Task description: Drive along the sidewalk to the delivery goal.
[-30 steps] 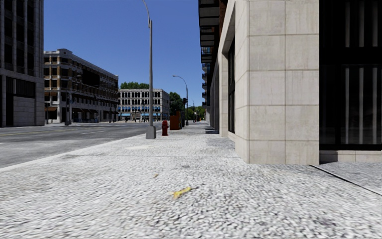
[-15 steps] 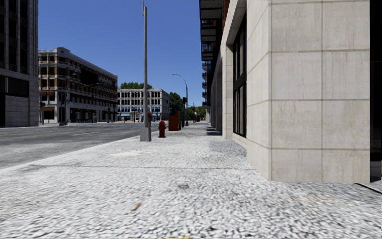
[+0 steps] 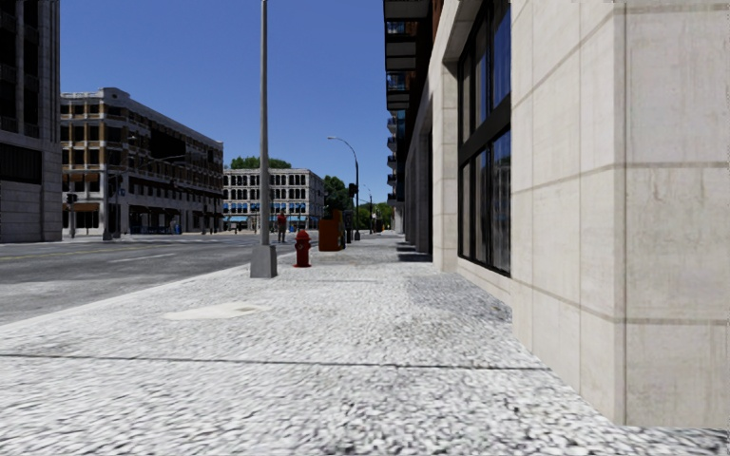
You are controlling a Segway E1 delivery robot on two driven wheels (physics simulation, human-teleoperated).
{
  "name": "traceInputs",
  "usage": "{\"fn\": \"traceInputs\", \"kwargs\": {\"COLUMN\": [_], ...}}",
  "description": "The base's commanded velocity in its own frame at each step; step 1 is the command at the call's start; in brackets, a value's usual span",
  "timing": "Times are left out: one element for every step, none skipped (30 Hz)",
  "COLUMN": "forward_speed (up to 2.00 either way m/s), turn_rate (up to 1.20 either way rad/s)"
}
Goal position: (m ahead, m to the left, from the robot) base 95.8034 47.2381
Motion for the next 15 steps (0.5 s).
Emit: {"fn": "traceInputs", "kwargs": {"forward_speed": [2.00, 2.00, 2.00, 2.00, 2.00, 2.00, 2.00, 2.00, 2.00, 2.00, 2.00, 2.00, 2.00, 2.00, 2.00], "turn_rate": [-0.37, -0.38, -0.38, -0.38, -0.38, -0.38, -0.38, -0.38, -0.38, -0.38, -0.38, -0.38, -0.38, -0.38, -0.38]}}
